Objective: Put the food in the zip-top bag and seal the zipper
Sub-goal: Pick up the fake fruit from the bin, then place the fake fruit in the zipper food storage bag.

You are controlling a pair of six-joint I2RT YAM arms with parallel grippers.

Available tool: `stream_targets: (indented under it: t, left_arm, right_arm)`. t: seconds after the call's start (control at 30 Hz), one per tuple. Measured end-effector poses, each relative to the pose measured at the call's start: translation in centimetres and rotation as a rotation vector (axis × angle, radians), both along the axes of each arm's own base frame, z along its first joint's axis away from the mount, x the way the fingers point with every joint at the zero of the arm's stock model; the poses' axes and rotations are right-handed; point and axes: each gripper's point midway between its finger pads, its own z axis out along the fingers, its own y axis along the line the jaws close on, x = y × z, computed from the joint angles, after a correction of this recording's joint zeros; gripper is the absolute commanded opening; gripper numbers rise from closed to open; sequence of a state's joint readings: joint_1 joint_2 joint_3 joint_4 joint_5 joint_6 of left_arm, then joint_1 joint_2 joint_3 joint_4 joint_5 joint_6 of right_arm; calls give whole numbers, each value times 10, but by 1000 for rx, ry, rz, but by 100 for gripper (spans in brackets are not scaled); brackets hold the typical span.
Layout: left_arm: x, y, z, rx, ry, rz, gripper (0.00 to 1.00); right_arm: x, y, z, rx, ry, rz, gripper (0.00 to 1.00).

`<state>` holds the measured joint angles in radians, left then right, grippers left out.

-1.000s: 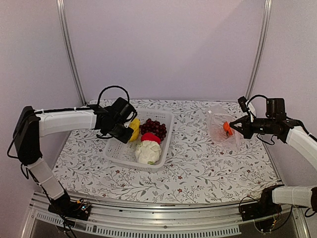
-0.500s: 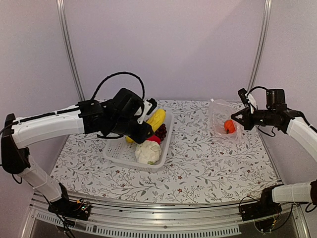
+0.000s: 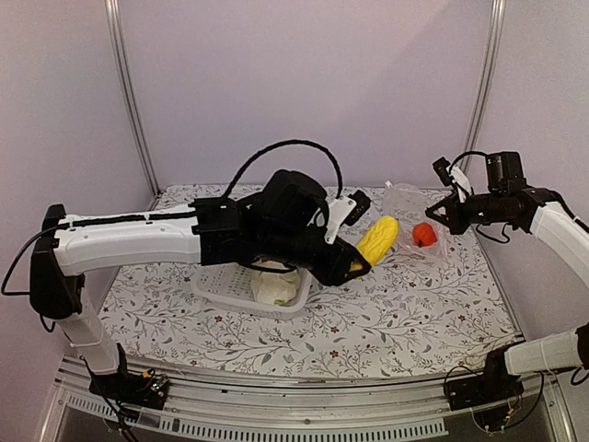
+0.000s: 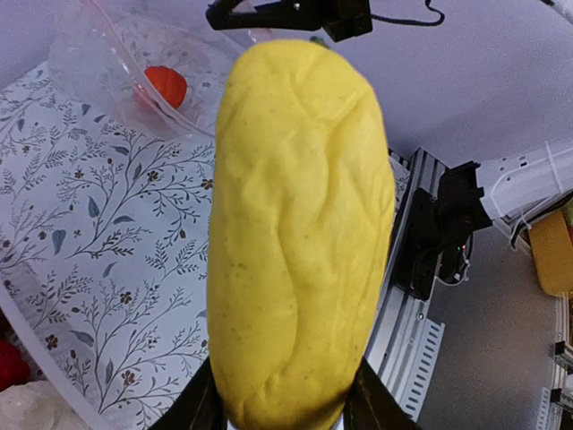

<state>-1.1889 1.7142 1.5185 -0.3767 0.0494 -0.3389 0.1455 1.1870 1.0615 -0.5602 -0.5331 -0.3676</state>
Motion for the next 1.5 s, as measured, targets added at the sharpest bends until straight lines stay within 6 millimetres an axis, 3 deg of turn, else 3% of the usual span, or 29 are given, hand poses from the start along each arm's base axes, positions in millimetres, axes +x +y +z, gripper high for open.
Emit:
stream_targets:
  t: [0.2,0.57,0.9,1.1,1.37,1.5]
  left_arm:
    - [-15,-44,3,-101,112,-68,21]
    - [-12,-99,23,-257,325,-65,19]
    - [-14,-111,-18,-227,547,-36,20]
    - [4,-112,-12,-315,640,13,20]
    - [42,-117,-4,-478,806,79,19]
    - [54,-119,-12,-501,861,116,28]
  right_arm:
    - [-4,4,-4,-14,24,11,0]
    - [-11,3,-8,-42,48,13,0]
    - [-14,-1,4,-50,9,1,0]
    - [-15,-1,5,-48,8,2,0]
    - [-19,-1,9,-43,3,6,0]
    - [-23,-1,13,-40,-10,8,0]
